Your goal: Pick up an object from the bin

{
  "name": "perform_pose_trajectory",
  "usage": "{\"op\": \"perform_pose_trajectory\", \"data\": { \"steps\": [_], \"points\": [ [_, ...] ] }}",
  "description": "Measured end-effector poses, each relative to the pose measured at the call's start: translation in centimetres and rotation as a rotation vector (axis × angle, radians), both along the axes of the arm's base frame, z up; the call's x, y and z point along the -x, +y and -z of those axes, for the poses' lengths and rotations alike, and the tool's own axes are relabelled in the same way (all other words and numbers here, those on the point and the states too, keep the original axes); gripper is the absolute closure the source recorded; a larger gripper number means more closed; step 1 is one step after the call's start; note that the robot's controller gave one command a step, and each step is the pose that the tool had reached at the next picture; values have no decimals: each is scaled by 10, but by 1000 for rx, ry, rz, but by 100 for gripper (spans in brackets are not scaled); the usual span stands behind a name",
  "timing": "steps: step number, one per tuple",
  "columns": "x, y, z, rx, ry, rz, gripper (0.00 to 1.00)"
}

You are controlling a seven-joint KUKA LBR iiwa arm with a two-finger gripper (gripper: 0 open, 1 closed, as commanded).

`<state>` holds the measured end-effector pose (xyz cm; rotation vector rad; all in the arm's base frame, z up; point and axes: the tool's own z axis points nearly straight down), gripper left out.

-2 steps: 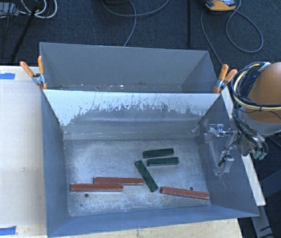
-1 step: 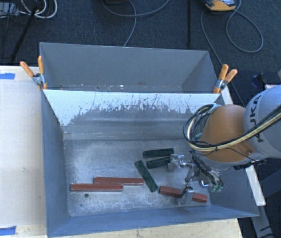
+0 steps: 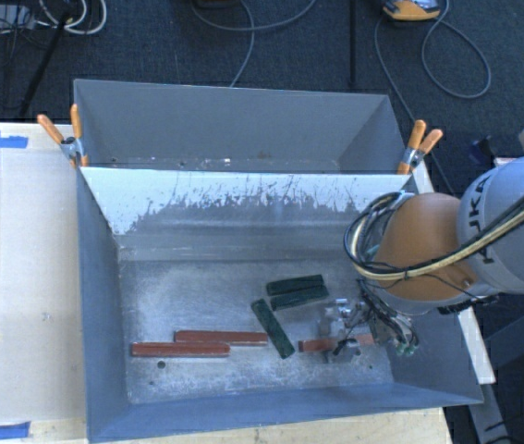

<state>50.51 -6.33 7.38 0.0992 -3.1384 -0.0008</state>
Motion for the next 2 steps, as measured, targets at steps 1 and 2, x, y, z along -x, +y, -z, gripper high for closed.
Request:
{"op": "perform_pose_trajectory", "data": {
  "steps": [1,2],
  "points": [
    [-55,24,-87,0,-14,-5,100],
    [-54,68,-168,-2,-11,-13,100]
  ]
}}
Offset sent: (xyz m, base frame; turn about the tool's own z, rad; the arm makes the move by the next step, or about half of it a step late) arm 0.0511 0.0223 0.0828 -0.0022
